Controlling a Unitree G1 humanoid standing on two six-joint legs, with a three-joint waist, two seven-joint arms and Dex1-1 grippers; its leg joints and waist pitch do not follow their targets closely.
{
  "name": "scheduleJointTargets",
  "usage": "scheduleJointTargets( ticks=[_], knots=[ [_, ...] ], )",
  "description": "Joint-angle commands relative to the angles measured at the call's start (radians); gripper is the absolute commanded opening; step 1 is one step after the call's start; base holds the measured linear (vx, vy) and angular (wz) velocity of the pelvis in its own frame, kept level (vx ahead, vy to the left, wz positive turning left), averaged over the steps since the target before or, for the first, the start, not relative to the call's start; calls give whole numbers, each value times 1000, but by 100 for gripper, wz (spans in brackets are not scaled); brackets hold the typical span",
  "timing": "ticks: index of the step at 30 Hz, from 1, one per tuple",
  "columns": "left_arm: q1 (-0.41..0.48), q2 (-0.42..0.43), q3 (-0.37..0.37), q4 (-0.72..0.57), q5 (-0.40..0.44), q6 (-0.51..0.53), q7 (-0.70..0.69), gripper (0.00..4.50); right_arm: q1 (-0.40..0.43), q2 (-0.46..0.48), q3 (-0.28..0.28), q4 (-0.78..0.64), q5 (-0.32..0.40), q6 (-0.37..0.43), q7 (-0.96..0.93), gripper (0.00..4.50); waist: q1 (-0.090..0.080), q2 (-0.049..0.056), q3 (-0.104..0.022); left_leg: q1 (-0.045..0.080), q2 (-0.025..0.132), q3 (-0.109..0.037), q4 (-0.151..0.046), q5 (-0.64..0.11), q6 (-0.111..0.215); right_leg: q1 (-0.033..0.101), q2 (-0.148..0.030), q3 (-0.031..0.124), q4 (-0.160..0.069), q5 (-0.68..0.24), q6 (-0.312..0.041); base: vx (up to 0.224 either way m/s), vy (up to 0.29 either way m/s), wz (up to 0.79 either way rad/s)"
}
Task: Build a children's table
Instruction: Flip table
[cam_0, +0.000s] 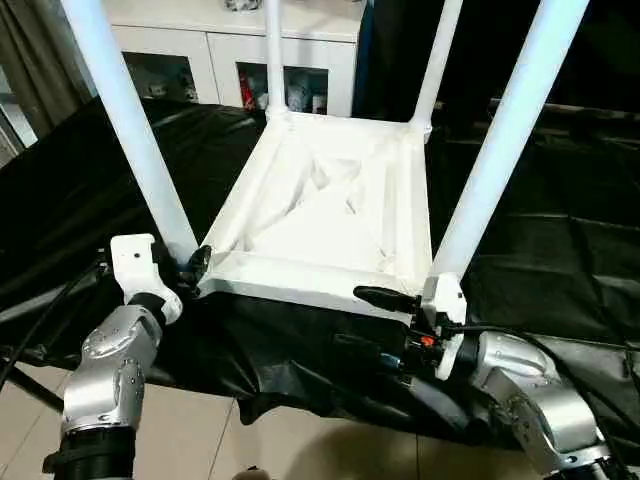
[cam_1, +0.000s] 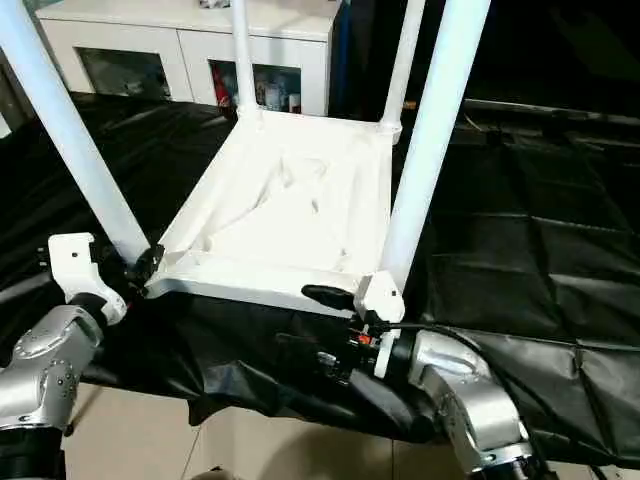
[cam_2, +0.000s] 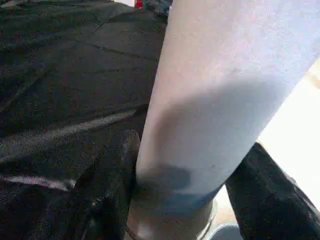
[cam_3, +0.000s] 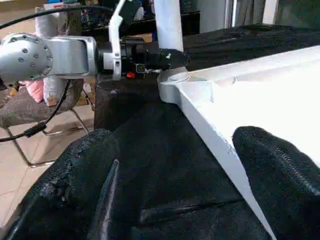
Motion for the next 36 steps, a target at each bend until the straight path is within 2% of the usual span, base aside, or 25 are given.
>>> scheduleJointTargets(
  ticks=[1,4,6,7,9,10,11,12,13,14,16,18,21,22,23,24,25,26,29,30,32,34,36],
  knots=[
    [-18,-50,-1,-14,-91,29,-18,238,-6,3,-13,6,-9,-1,-19,425,-3,0,-48,7,64,-21,-86,-194,27,29,-91,55,-72,-145,-192,0,0,0],
    [-32,-94,17,-52,-155,42,-26,237,-11,23,-27,23,-7,12,-58,425,2,-6,-49,6,65,-19,-84,-171,38,28,-93,55,-71,-137,-196,0,0,0],
    [-35,-103,20,-66,-173,51,-28,237,-13,29,-26,26,-8,14,-65,425,9,-3,-51,5,64,-18,-81,-154,45,27,-93,54,-69,-135,-193,0,0,0],
    [-40,-115,23,-87,-192,66,-24,237,-16,37,-26,32,-12,16,-79,425,10,-10,-52,4,65,-16,-80,-137,48,27,-94,55,-66,-116,-197,0,0,0],
    [-50,-145,31,-131,-229,93,-4,237,-31,53,-38,55,-20,22,-118,425,15,-16,-59,0,63,-13,-71,-73,65,25,-91,53,-53,-38,-210,0,0,0],
    [-50,-151,33,-139,-235,98,-1,237,-35,55,-42,62,-22,25,-129,425,15,-16,-59,0,63,-13,-71,-73,65,25,-91,53,-53,-38,-210,0,0,0],
    [-49,-163,35,-156,-245,108,0,237,-42,60,-50,72,-23,34,-146,425,19,-13,-63,-1,61,-10,-65,-42,85,19,-86,52,-47,22,-226,0,0,0],
    [-47,-171,37,-164,-249,115,0,237,-45,62,-58,75,-13,49,-154,425,18,-13,-63,-3,60,-9,-64,-40,90,19,-85,52,-46,35,-230,0,0,0],
    [-46,-178,39,-167,-251,119,3,237,-47,65,-69,73,5,75,-159,425,17,-18,-60,-7,58,-6,-64,-43,101,20,-84,51,-47,41,-230,0,0,0],
    [-45,-184,42,-170,-251,122,5,237,-49,67,-77,72,18,93,-164,445,18,-17,-60,-7,59,-6,-65,-53,108,21,-86,50,-48,24,-223,0,0,0],
    [-43,-193,40,-172,-244,125,9,237,-48,72,-85,62,46,112,-158,450,17,-14,-58,-8,61,-5,-67,-75,107,21,-89,49,-53,-15,-210,0,0,0],
    [-44,-197,39,-175,-244,130,15,236,-53,82,-96,64,57,125,-175,450,12,-15,-57,-8,61,-6,-69,-82,100,21,-87,48,-54,-25,-199,0,0,0],
    [-55,-211,41,-185,-253,137,35,236,-100,163,-187,102,138,217,-316,450,8,-17,-58,-8,59,-6,-69,-75,95,20,-87,49,-52,-21,-202,0,0,0],
    [-57,-213,41,-187,-255,139,38,236,-108,185,-209,107,167,235,-337,450,6,-17,-57,-9,58,-6,-70,-76,90,21,-88,48,-52,-31,-201,0,0,0],
    [-58,-214,42,-188,-255,141,39,236,-116,206,-230,110,197,262,-363,450,2,-22,-59,-10,57,-7,-71,-67,90,23,-90,48,-50,-29,-202,0,0,0],
    [-58,-214,42,-188,-255,141,39,236,-116,208,-232,110,201,265,-365,450,0,-19,-59,-10,58,-7,-71,-67,88,21,-90,48,-51,-34,-202,0,0,0],
    [-57,-216,43,-190,-254,142,41,236,-124,232,-256,116,237,304,-401,450,-4,-23,-58,-8,58,-4,-70,-64,85,20,-88,49,-53,-34,-200,0,0,0],
    [-56,-218,43,-190,-253,142,42,236,-127,242,-264,121,249,322,-419,450,-7,-20,-59,-10,58,-5,-69,-54,83,21,-88,48,-50,-23,-202,0,0,0],
    [-53,-220,42,-196,-255,141,48,236,-137,280,-298,134,291,393,-478,450,-11,-23,-61,-9,56,-3,-66,-24,85,21,-86,48,-46,21,-207,0,0,0],
    [-52,-219,42,-197,-255,142,49,236,-137,283,-301,133,296,398,-479,450,-9,-21,-63,-10,55,-3,-64,-8,89,22,-87,47,-42,45,-212,0,0,0],
    [-52,-219,42,-198,-255,142,52,236,-138,289,-309,132,309,418,-487,450,-8,-23,-65,-11,55,-1,-61,10,94,22,-86,47,-39,75,-215,0,0,0],
    [-51,-225,49,-198,-256,141,63,236,-142,294,-325,130,340,486,-513,450,-6,-22,-62,-10,54,-1,-61,13,105,21,-85,46,-40,76,-217,0,0,0],
    [-49,-229,52,-199,-256,141,67,236,-138,288,-320,125,341,506,-518,450,-4,-23,-62,-10,56,0,-62,4,98,21,-87,46,-41,57,-213,0,0,0]
  ],
)
